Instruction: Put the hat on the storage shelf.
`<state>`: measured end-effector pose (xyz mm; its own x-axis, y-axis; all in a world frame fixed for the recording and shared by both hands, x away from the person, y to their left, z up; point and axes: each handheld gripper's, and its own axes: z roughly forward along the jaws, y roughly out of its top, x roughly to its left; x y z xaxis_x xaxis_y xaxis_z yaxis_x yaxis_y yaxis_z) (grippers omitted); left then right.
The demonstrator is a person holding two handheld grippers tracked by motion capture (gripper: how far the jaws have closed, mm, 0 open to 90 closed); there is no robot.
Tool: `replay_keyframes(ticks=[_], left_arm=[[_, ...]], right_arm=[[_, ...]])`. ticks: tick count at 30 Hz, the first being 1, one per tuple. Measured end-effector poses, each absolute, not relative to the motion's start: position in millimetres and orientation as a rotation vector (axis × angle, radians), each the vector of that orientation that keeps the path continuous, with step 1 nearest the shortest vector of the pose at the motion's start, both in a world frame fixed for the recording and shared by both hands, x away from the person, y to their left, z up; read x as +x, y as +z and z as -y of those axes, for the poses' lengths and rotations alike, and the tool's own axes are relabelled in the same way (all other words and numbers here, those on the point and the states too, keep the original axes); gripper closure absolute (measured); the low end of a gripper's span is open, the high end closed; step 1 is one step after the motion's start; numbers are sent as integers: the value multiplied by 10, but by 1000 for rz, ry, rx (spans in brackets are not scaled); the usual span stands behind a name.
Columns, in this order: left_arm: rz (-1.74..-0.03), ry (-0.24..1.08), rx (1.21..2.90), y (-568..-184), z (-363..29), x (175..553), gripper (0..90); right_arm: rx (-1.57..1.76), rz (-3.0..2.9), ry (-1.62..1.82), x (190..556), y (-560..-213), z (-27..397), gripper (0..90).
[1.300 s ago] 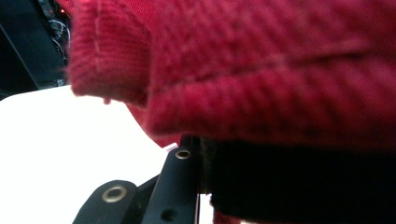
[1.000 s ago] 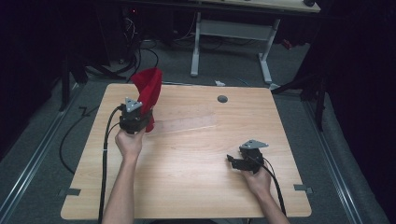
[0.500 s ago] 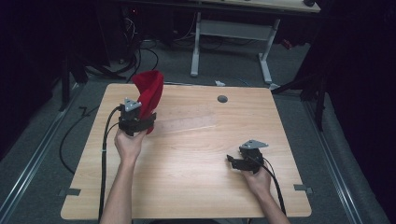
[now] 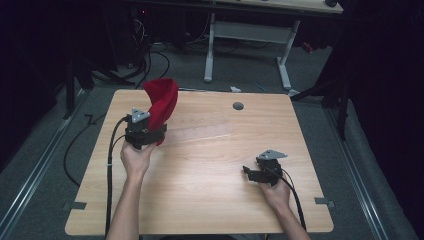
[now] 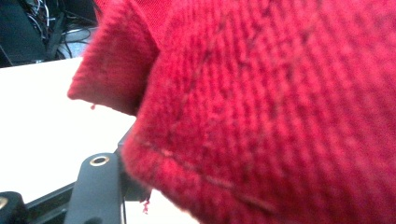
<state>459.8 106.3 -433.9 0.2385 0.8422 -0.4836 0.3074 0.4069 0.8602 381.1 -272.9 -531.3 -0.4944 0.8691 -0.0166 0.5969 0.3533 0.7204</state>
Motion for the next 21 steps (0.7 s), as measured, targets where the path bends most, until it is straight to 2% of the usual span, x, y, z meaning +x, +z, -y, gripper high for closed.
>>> replay_keyframes(ticks=[21], left_arm=[[-1301,504,1141,-4207,-1160,4248,347]], right_arm=[[1284,-2224,933,3811,-5313,2729,316]])
